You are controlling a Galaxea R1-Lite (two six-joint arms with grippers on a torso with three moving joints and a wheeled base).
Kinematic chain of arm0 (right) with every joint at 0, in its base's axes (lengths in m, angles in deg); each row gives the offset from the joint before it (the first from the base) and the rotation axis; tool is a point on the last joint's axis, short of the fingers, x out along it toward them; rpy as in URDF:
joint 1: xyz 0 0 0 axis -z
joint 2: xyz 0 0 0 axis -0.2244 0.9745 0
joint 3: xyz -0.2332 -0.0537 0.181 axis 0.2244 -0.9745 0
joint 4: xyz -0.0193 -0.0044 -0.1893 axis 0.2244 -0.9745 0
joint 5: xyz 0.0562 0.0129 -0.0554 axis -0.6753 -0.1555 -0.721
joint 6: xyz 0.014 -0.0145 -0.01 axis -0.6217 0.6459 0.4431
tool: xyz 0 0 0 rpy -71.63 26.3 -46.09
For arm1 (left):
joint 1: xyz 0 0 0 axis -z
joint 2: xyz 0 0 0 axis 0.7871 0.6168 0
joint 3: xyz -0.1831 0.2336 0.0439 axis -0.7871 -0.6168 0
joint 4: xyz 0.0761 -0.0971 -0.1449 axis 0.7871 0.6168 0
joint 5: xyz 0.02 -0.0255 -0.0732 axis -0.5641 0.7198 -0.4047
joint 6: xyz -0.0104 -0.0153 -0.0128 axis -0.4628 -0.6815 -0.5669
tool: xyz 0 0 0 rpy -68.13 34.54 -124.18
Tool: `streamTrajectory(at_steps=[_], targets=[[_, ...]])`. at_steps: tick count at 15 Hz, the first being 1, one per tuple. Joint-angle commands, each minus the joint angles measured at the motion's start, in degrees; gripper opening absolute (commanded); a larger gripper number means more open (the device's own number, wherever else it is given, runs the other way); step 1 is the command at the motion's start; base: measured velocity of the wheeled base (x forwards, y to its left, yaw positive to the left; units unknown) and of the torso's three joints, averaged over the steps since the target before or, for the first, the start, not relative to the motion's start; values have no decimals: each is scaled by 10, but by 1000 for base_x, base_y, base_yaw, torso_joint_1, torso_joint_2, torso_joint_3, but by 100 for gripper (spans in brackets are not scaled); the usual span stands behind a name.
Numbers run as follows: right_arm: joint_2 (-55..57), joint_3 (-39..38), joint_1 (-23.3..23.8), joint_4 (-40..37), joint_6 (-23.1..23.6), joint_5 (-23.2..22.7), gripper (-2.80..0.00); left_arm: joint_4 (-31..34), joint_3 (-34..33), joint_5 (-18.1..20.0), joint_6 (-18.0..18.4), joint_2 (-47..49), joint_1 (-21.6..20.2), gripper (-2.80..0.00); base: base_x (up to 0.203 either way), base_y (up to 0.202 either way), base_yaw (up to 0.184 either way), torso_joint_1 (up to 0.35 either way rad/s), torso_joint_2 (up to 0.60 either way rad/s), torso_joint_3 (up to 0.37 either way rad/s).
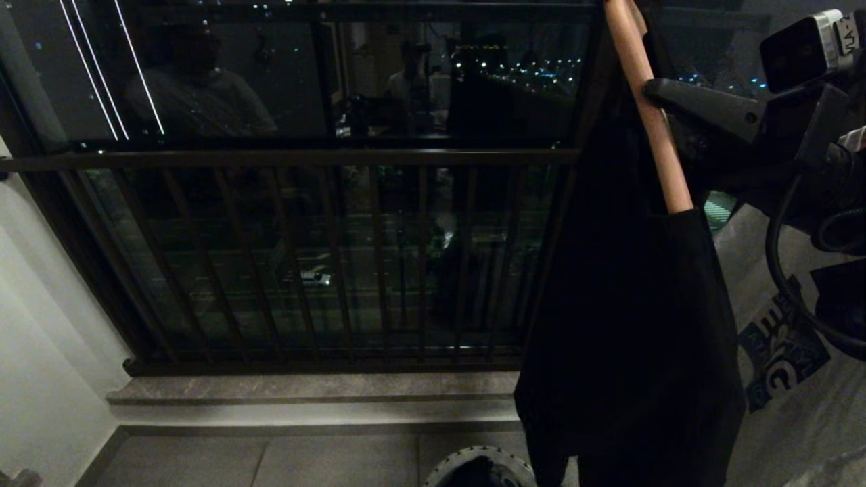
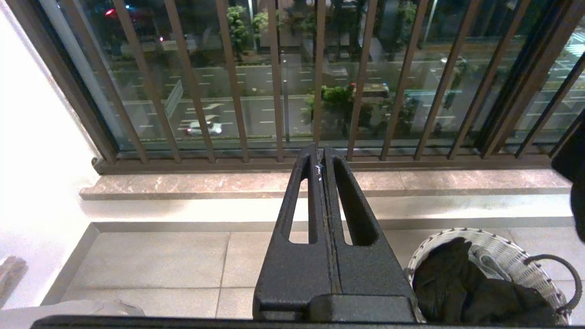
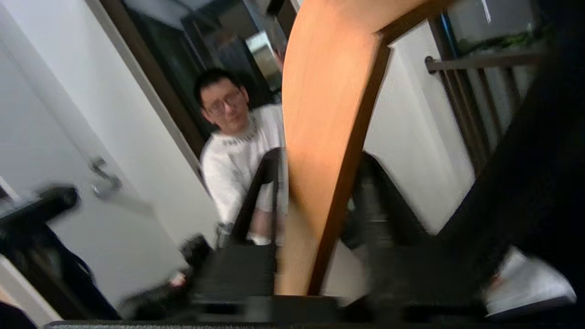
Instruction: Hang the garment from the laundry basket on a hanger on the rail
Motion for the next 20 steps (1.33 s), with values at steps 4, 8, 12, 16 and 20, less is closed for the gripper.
streamTrajectory(at_steps=[4, 8, 12, 16, 20], targets=[[-3, -15, 0, 5, 26, -4, 0, 0, -1, 0, 0, 0, 0, -280, 0, 0, 0, 0, 0, 0], [-14, -25, 1, 5, 30, -4, 0, 0, -1, 0, 0, 0, 0, -280, 0, 0, 0, 0, 0, 0], [-27, -49, 39, 5, 37, -3, 0, 0, -1, 0, 0, 0, 0, -280, 0, 0, 0, 0, 0, 0], [-46, -85, 59, 5, 76, -1, 0, 0, -1, 0, 0, 0, 0, -280, 0, 0, 0, 0, 0, 0], [-57, -77, 59, 5, 81, 1, 0, 0, -1, 0, 0, 0, 0, -280, 0, 0, 0, 0, 0, 0]])
